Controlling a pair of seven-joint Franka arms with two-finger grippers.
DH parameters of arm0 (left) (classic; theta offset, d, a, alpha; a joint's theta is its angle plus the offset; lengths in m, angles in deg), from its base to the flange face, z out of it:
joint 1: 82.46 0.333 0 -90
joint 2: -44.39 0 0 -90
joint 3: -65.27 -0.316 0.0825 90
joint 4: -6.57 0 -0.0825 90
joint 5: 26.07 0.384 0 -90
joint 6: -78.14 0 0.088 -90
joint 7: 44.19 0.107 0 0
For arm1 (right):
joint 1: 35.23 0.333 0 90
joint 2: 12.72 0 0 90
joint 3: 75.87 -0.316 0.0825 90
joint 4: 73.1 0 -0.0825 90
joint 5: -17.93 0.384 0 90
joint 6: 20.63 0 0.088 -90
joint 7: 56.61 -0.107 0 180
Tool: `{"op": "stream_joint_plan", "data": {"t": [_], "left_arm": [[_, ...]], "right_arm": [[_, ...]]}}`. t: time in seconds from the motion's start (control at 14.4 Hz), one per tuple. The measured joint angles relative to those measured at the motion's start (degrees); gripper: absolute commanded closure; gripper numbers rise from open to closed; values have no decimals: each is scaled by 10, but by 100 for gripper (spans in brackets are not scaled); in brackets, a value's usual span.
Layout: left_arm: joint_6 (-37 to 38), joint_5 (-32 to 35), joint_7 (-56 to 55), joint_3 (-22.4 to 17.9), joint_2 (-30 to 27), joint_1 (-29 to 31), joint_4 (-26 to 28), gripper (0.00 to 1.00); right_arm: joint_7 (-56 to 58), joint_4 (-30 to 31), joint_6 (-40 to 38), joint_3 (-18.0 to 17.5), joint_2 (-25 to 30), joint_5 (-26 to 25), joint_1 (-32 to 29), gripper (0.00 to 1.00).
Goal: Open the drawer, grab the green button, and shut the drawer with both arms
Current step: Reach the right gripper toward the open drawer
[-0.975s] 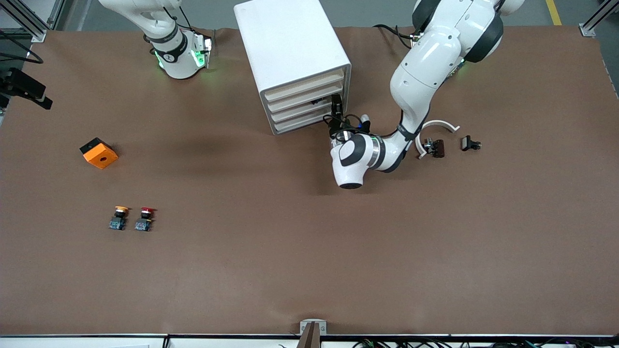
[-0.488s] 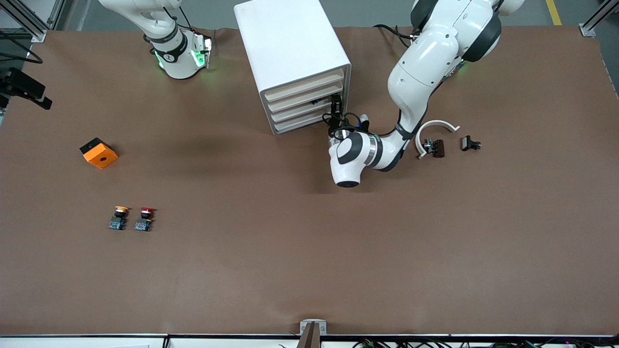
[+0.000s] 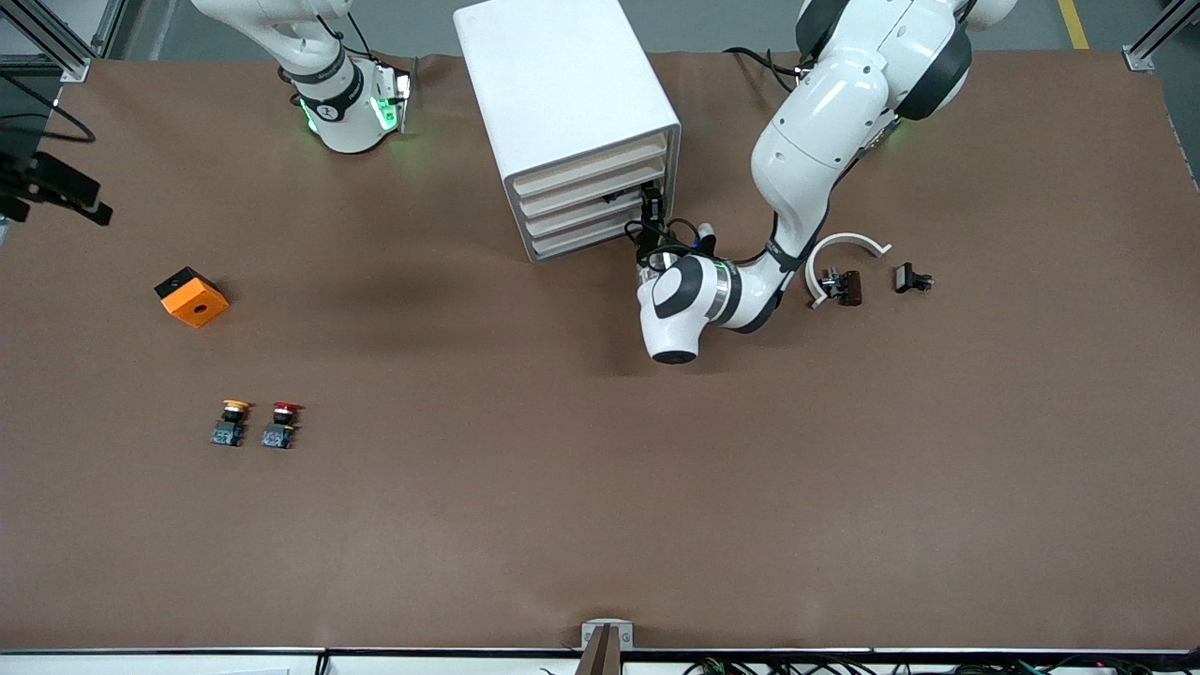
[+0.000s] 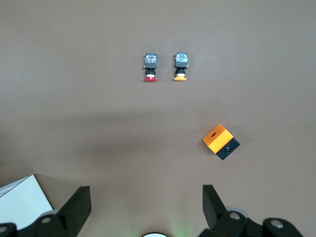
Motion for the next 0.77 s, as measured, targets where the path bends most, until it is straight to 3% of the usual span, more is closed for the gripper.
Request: {"op": "stream_joint_plan", "data": {"t": [0.42, 0.77], "left_arm": [[2, 0, 0, 1, 0, 0, -1, 98], [2, -1, 0, 1, 0, 2, 0, 98]], "right_arm": [[0, -8, 5, 0, -54, -2, -1, 0], [-9, -8, 13, -2, -92, -22, -3, 0]]}}
